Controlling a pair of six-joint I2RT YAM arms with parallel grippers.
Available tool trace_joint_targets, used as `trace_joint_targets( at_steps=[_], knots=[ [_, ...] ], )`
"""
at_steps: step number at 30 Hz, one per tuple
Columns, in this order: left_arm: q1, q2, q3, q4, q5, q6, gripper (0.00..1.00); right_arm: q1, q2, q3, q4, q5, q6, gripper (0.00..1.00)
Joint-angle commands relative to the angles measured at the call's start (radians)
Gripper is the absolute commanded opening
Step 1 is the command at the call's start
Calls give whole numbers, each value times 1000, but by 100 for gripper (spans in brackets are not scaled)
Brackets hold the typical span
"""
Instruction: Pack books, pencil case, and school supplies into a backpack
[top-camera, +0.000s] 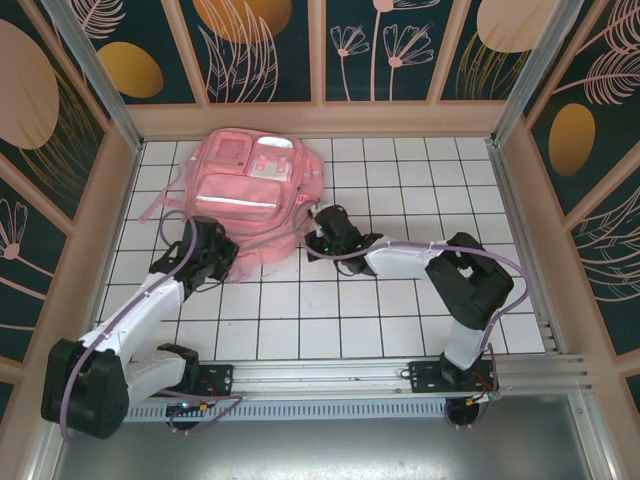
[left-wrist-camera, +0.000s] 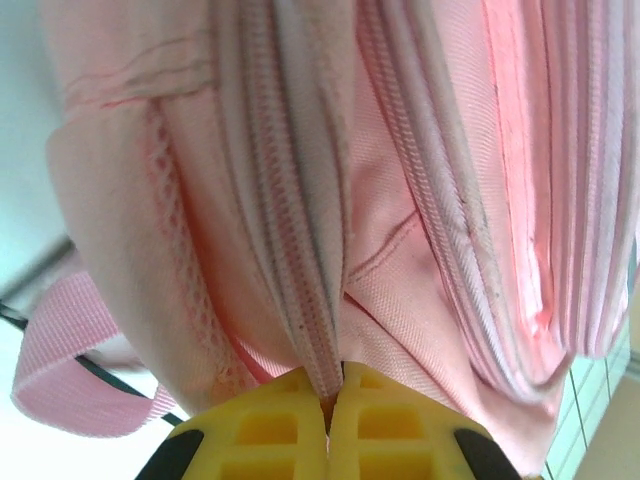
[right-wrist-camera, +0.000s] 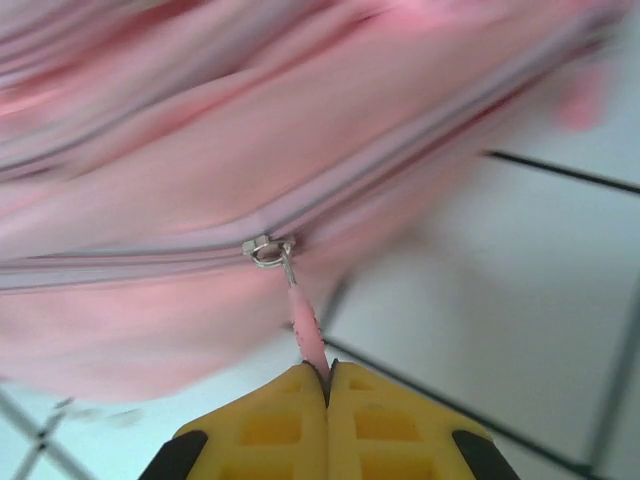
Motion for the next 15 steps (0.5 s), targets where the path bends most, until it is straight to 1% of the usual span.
trace_joint_targets(
  at_steps=[1,2,5,7,8,10,13,14,15],
  knots=[
    [116,-49,-11,-101,-24,135,0,-62,-7,-13,-56,87,-61,0],
    [135,-45,2,-115,-18,166,0,-70,1,-4,-56,86,-72,0],
    [195,0,76,-184,-51,290,0,-93,30,26,-57,80,-95,0],
    [253,34,122,-203,-35,352,0,-96,44,44,-58,59,-97,0],
    [267,46,141,-199,-14,372,0,-94,47,50,-56,39,-96,0],
    [270,71,194,-214,2,402,0,-83,49,56,-54,16,-82,0],
    [269,75,208,-204,44,405,0,-58,38,50,-42,-23,-72,0],
    [270,73,202,-197,56,401,4,-52,34,43,-32,-39,-72,12],
    [270,72,197,-196,69,397,16,-44,29,38,-19,-78,-71,23]
  ],
)
